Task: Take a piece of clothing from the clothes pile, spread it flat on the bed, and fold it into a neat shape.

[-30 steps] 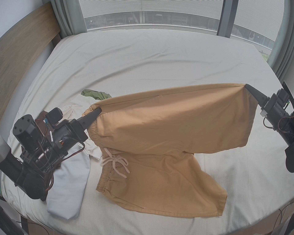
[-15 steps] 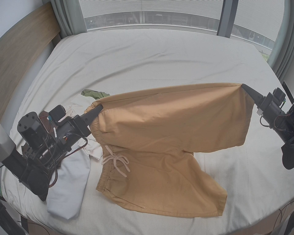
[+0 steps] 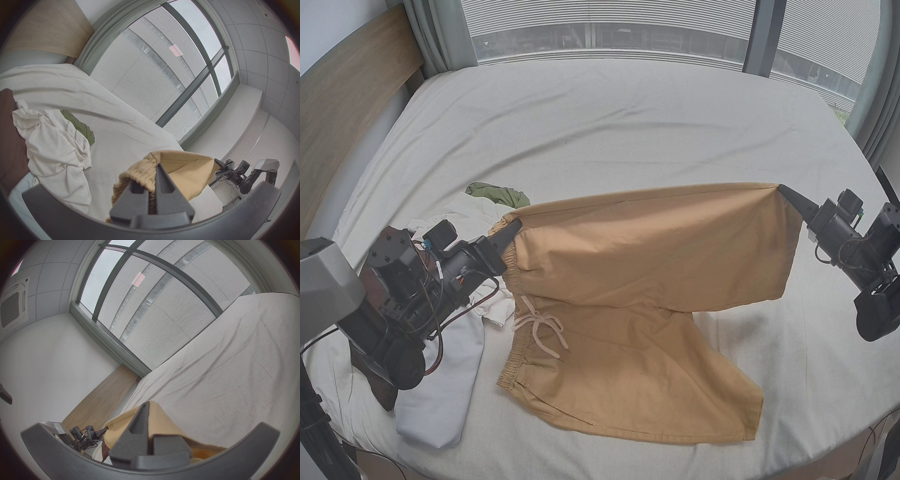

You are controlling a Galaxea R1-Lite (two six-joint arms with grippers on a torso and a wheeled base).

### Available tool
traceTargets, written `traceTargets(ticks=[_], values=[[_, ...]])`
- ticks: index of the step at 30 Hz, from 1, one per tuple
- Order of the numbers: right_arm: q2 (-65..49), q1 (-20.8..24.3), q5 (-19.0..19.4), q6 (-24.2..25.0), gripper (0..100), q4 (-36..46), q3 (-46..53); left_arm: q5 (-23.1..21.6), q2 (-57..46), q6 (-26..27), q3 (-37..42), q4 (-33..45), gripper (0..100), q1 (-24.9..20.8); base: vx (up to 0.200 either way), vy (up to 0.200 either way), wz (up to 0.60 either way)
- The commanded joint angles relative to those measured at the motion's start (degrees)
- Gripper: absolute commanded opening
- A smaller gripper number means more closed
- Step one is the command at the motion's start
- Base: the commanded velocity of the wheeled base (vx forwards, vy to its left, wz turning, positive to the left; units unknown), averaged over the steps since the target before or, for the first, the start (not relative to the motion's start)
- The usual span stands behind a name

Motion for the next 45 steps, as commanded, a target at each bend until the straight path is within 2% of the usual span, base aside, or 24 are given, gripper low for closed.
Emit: traceTargets(ticks=[1,7,17,30,31,32,33,39,44,45], values=[[4.67,-0.01,0.07,0.29,0,-0.01,-2.30,0.65,3.70,-0.47,-2.54,-0.14,0,0.23,0.000,0.000,0.00],[10.03,-0.01,0.25,0.21,0,-0.01,-7.49,4.16,9.06,-0.47,-9.40,-0.05,0,1.02,0.000,0.000,0.00],[14.60,0.17,0.34,0.29,0,0.34,-15.49,6.89,13.99,-0.65,-16.25,-0.14,0,0.93,0.000,0.000,0.00],[17.94,-0.09,1.39,0.29,0,-0.01,-17.95,7.41,15.04,-1.79,-18.10,-0.05,0,1.46,0.000,0.000,0.00],[18.03,-0.09,1.39,0.29,0,-0.01,-17.95,7.41,15.04,-1.79,-18.10,-0.05,100,1.46,0.000,0.000,0.00],[18.03,-0.09,1.57,0.29,0,-0.01,-17.95,7.41,15.39,-1.79,-18.80,-0.05,100,1.46,0.000,0.000,0.00],[18.03,-0.18,1.48,0.29,100,-0.01,-18.03,7.33,15.57,-1.79,-19.06,-0.05,100,1.46,0.000,0.000,0.00],[18.12,-1.50,1.04,0.03,100,-0.10,-16.63,8.20,17.59,-3.11,-22.05,0.91,100,1.46,0.000,0.000,0.00],[14.25,-2.82,1.04,-1.38,100,-0.19,-10.21,9.61,17.68,-3.11,-21.70,4.16,100,1.37,0.000,0.000,0.00],[12.50,-3.35,1.13,-2.52,100,-0.10,-6.26,10.05,17.59,-3.11,-21.35,5.40,100,1.37,0.000,0.000,0.00]])
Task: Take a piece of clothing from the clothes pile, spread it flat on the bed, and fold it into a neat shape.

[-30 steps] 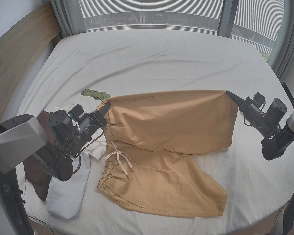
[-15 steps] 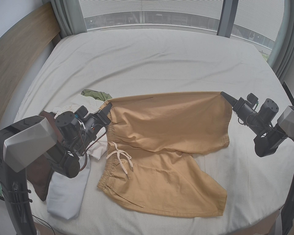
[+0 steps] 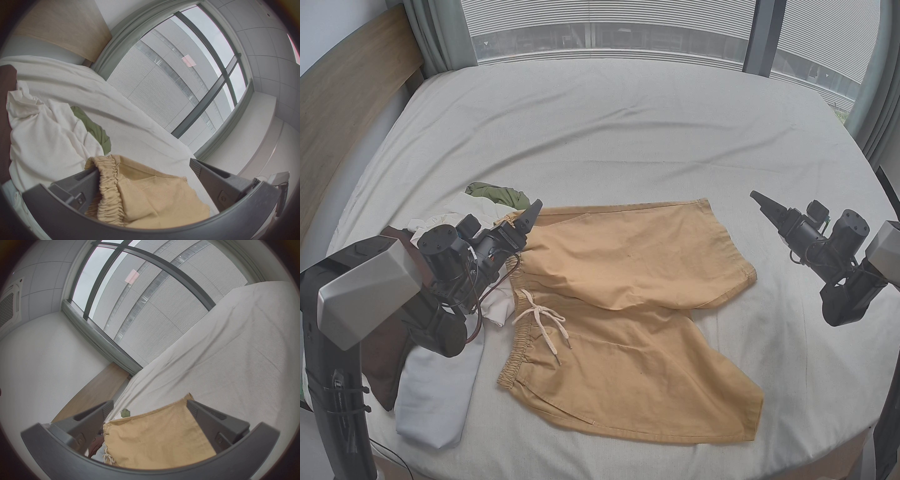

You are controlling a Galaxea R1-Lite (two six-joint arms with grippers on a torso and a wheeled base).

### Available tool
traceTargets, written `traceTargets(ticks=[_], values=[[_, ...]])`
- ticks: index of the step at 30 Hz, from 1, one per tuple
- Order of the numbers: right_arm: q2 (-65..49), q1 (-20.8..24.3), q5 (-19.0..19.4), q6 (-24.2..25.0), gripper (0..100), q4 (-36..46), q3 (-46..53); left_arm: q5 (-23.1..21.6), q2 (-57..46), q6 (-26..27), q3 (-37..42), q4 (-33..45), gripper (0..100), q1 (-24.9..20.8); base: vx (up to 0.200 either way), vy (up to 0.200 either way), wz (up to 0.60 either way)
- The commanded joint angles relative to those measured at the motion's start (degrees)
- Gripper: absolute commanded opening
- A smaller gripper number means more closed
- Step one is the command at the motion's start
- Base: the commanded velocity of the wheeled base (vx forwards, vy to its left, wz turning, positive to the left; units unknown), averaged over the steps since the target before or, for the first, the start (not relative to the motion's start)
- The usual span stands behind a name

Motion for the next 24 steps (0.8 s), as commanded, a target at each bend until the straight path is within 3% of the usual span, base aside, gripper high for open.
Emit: traceTargets(ticks=[1,9,13,17,24], values=[[-5.70,-1.72,0.14,-2.89,100,-0.05,9.42,1.39,0.26,-0.01,0.81,2.75,100,0.01,0.000,0.000,0.00],[-11.68,-1.72,0.23,-7.81,100,0.12,24.19,1.47,-3.52,0.34,8.64,3.72,100,0.01,0.000,0.000,0.00],[-11.77,-1.37,0.58,-14.32,100,0.21,31.66,-2.75,-11.25,0.43,20.76,2.75,100,-0.25,0.000,0.000,0.00],[-10.98,-0.40,0.49,-18.63,100,0.30,35.61,-8.11,-14.77,1.31,27.27,1.96,100,0.10,0.000,0.000,0.00],[-6.93,-0.31,0.49,-24.07,100,0.39,38.34,-9.34,-15.56,7.46,32.45,-0.41,100,0.10,0.000,0.000,0.00]])
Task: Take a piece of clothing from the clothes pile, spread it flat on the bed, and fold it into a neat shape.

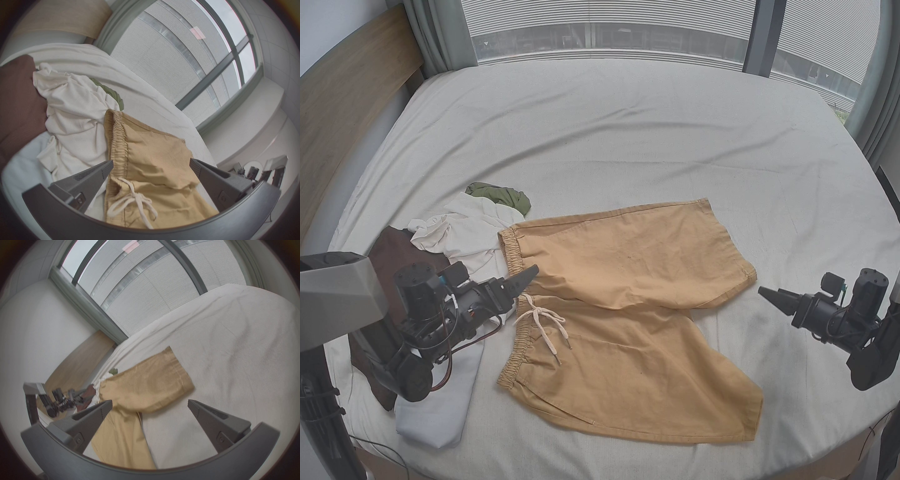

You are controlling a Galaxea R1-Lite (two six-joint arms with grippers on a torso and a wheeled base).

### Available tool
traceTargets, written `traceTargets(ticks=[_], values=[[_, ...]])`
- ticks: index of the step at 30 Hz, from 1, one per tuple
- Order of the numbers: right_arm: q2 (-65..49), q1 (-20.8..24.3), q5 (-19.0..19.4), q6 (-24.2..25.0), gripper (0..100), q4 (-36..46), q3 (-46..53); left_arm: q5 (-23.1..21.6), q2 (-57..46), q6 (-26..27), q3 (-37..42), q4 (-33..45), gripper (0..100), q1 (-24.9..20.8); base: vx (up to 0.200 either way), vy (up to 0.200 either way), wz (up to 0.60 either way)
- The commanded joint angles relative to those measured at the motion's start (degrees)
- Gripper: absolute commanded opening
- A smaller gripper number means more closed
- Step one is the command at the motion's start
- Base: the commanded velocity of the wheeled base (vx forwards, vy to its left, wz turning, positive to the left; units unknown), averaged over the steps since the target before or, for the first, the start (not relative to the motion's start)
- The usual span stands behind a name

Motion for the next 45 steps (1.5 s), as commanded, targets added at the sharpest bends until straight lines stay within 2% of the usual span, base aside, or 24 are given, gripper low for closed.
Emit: traceTargets(ticks=[1,10,19,26,31,39,45], values=[[4.00,0.15,0.03,-3.08,100,0.01,3.55,-0.64,-2.80,2.35,4.70,-1.35,100,-0.16,0.000,0.000,0.00],[4.88,0.41,0.03,-5.10,100,-0.17,6.98,-3.81,-3.16,3.75,7.43,-3.46,100,-0.60,0.000,0.000,0.00],[4.53,0.85,0.03,-5.72,100,0.01,11.02,-4.60,-2.98,3.75,7.51,-3.46,100,-0.78,0.000,0.000,0.00],[8.84,4.37,0.12,-10.11,100,0.18,14.80,-4.51,-2.19,3.75,7.51,-3.46,100,-2.01,0.000,0.000,0.00],[9.10,5.42,0.03,-10.11,100,0.45,14.80,-4.51,-2.10,3.67,7.16,-3.46,100,-1.75,0.000,0.000,0.00],[7.69,5.51,0.03,-10.46,100,5.37,14.80,-4.51,-1.31,3.75,7.16,-3.46,100,-1.83,0.000,0.000,0.00],[6.73,7.44,0.12,-10.38,100,8.62,14.80,-4.42,-0.96,3.84,7.16,-3.55,100,-1.92,0.000,0.000,0.00]])
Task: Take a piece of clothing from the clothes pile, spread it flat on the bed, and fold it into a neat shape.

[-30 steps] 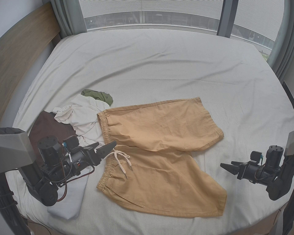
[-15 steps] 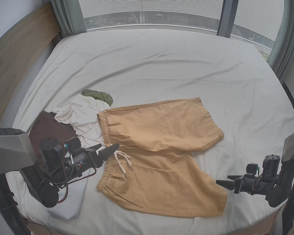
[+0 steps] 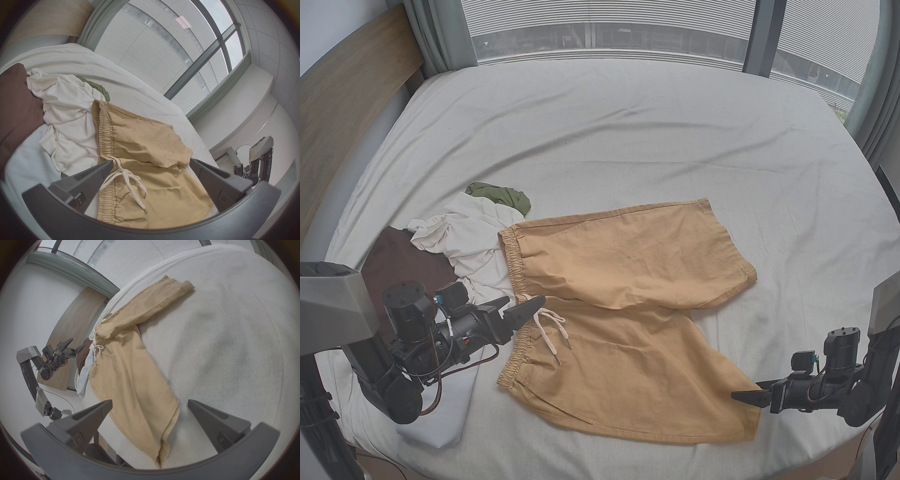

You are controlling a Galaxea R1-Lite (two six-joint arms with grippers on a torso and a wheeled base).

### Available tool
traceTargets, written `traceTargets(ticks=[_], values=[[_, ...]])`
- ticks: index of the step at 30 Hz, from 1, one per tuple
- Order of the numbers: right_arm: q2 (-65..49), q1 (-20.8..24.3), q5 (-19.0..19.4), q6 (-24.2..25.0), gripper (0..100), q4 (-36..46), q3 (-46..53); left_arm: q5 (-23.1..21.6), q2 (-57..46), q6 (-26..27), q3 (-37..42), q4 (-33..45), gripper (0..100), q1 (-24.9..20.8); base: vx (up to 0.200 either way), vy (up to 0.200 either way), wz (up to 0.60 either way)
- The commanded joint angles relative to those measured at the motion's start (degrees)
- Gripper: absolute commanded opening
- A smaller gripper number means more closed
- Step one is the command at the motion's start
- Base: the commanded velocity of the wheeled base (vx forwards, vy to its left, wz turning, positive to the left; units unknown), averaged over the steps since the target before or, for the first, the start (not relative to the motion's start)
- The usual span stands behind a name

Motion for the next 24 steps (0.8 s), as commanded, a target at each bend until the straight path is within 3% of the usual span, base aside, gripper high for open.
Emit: traceTargets(ticks=[1,10,16,20,24], values=[[-0.61,1.56,0.12,0.17,100,0.22,1.01,0.05,0.53,0.06,-0.01,0.01,100,-0.02,0.000,0.000,0.00],[-4.83,7.88,0.47,3.16,100,0.66,1.01,0.05,1.23,0.06,-0.27,-0.07,100,-0.02,0.000,0.000,0.00],[-7.03,11.66,2.31,7.38,100,-3.82,1.01,0.05,1.32,0.06,-0.36,-0.07,100,-0.02,0.000,0.000,0.00],[-6.94,14.92,2.23,12.74,100,-8.74,1.01,0.05,1.32,0.06,-0.36,-0.07,100,-0.02,0.000,0.000,0.00],[-6.68,16.76,2.31,13.44,100,-8.74,1.01,0.05,1.32,0.06,-0.36,-0.07,100,-0.02,0.000,0.000,0.00]])
